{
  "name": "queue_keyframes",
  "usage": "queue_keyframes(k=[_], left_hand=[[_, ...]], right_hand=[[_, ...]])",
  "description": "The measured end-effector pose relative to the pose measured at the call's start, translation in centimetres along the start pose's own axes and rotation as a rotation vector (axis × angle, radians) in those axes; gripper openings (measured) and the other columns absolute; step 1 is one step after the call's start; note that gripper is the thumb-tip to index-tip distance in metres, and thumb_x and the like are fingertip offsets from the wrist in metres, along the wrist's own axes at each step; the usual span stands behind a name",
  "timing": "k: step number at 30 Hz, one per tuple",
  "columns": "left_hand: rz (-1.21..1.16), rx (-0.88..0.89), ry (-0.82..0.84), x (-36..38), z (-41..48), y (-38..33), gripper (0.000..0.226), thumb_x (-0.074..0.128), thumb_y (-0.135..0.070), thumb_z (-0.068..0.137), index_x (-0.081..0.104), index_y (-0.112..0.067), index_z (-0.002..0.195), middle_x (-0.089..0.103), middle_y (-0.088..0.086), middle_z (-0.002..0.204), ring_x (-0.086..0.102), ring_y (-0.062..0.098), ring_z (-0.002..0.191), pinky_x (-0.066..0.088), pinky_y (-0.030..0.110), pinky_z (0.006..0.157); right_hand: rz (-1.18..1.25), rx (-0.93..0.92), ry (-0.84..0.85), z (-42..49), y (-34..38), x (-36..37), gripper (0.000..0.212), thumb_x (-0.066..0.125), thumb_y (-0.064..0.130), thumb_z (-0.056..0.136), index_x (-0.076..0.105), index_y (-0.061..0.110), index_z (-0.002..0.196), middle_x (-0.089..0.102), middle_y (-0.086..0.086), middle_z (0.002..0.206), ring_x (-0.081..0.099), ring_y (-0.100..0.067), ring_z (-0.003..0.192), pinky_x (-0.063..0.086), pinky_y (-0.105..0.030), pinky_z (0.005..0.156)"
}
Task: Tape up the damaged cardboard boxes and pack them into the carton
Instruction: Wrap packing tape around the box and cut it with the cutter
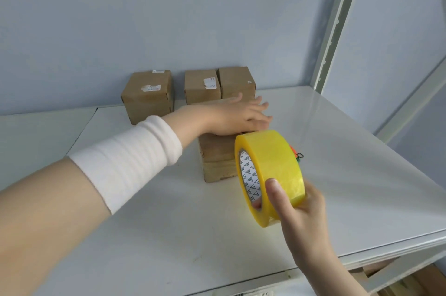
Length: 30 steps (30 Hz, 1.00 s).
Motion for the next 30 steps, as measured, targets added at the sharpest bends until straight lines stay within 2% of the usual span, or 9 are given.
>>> queue_keyframes(k=[4, 7, 10, 13, 16, 20, 24, 27, 30], left_hand=[[0.093, 0.072, 0.002, 1.0, 0.1, -0.4, 0.043, 0.029, -0.028, 0.102, 0.029, -0.025, 0.145, 0.008, -0.002, 0.158, -0.004, 0.01, 0.145, -0.011, 0.034, 0.114], [-0.114, 0.015, -0.095, -0.2, -0.8, -0.3, 0.042, 0.029, -0.029, 0.102, 0.034, -0.023, 0.143, 0.006, 0.0, 0.158, -0.004, 0.008, 0.145, -0.011, 0.041, 0.116], [-0.355, -0.055, -0.309, -1.0, -4.0, 1.2, 0.057, 0.029, -0.057, 0.092, 0.035, -0.03, 0.142, 0.01, -0.003, 0.158, -0.002, 0.004, 0.144, -0.009, 0.036, 0.117], [-0.094, -0.038, -0.246, 1.6, -7.3, 2.0, 0.087, 0.032, -0.086, 0.069, 0.017, -0.042, 0.141, 0.007, -0.012, 0.155, -0.004, 0.003, 0.142, -0.007, 0.033, 0.117], [0.1, -0.031, -0.3, 1.5, -7.8, 2.2, 0.085, 0.064, -0.062, 0.072, 0.018, -0.042, 0.14, 0.015, -0.014, 0.154, 0.01, 0.007, 0.144, 0.01, 0.03, 0.118], [0.082, -0.025, -0.325, -0.2, -7.6, 2.1, 0.069, 0.067, -0.047, 0.078, 0.034, -0.046, 0.139, 0.029, -0.029, 0.146, 0.027, -0.003, 0.136, 0.031, 0.023, 0.106], [-0.31, -0.119, -0.445, -4.7, -8.8, 3.4, 0.041, 0.067, -0.041, 0.081, 0.044, -0.068, 0.101, 0.046, -0.058, 0.089, 0.041, -0.036, 0.088, 0.031, -0.008, 0.071], [-0.466, -0.168, -0.486, -6.2, -7.9, 4.5, 0.032, 0.063, -0.034, 0.086, 0.046, -0.059, 0.095, 0.055, -0.047, 0.075, 0.042, -0.036, 0.071, 0.03, -0.009, 0.06], [-0.696, -0.244, -0.639, -5.9, -6.5, 6.1, 0.016, 0.066, -0.032, 0.084, 0.061, -0.044, 0.093, 0.061, -0.028, 0.089, 0.053, -0.025, 0.073, 0.037, -0.003, 0.061]], right_hand=[[0.004, 0.01, 0.003, 0.2, 0.0, 0.0, 0.057, 0.059, 0.057, 0.055, 0.064, 0.001, 0.066, 0.066, -0.007, 0.054, 0.064, -0.007, 0.049, 0.047, -0.015, 0.047], [0.018, 0.016, 0.01, 0.3, -0.1, 0.0, 0.052, 0.06, 0.056, 0.055, 0.064, 0.005, 0.068, 0.067, -0.005, 0.055, 0.065, -0.007, 0.05, 0.048, -0.016, 0.047], [0.017, 0.007, 0.035, 0.3, -0.2, -0.1, 0.051, 0.059, 0.054, 0.057, 0.064, 0.005, 0.07, 0.067, -0.003, 0.056, 0.065, -0.007, 0.051, 0.048, -0.015, 0.048], [-0.002, -0.019, 0.044, 0.3, -0.4, -0.2, 0.054, 0.058, 0.055, 0.059, 0.064, 0.002, 0.07, 0.068, -0.002, 0.056, 0.065, -0.006, 0.052, 0.047, -0.015, 0.049], [0.009, -0.04, 0.034, 0.4, -0.1, -0.1, 0.055, 0.057, 0.055, 0.058, 0.064, 0.003, 0.072, 0.068, 0.001, 0.056, 0.063, -0.004, 0.051, 0.046, -0.013, 0.049], [0.074, -0.096, 0.027, 2.2, 2.1, -0.1, 0.03, 0.062, 0.044, 0.07, 0.062, 0.014, 0.07, 0.065, 0.01, 0.052, 0.06, 0.003, 0.045, 0.043, -0.008, 0.043], [0.081, -0.208, 0.188, 6.6, 8.3, 1.1, 0.032, 0.053, 0.049, 0.079, 0.073, 0.027, 0.067, 0.069, 0.007, 0.058, 0.065, -0.002, 0.054, 0.05, -0.016, 0.05], [0.044, -0.109, 0.236, 11.2, 10.8, 2.2, 0.042, 0.058, 0.054, 0.081, 0.072, 0.017, 0.067, 0.073, 0.004, 0.068, 0.071, -0.012, 0.066, 0.058, -0.03, 0.064], [-0.019, -0.033, 0.229, 14.5, 11.6, 3.5, 0.043, 0.055, 0.056, 0.084, 0.069, 0.018, 0.069, 0.074, 0.004, 0.071, 0.072, -0.015, 0.071, 0.058, -0.034, 0.07]])
Point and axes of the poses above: each hand's wrist, its own z-axis towards the middle knuckle, its own x-axis out of the palm, y = z × x, the point moved 6 cm from there along z, towards the middle knuckle
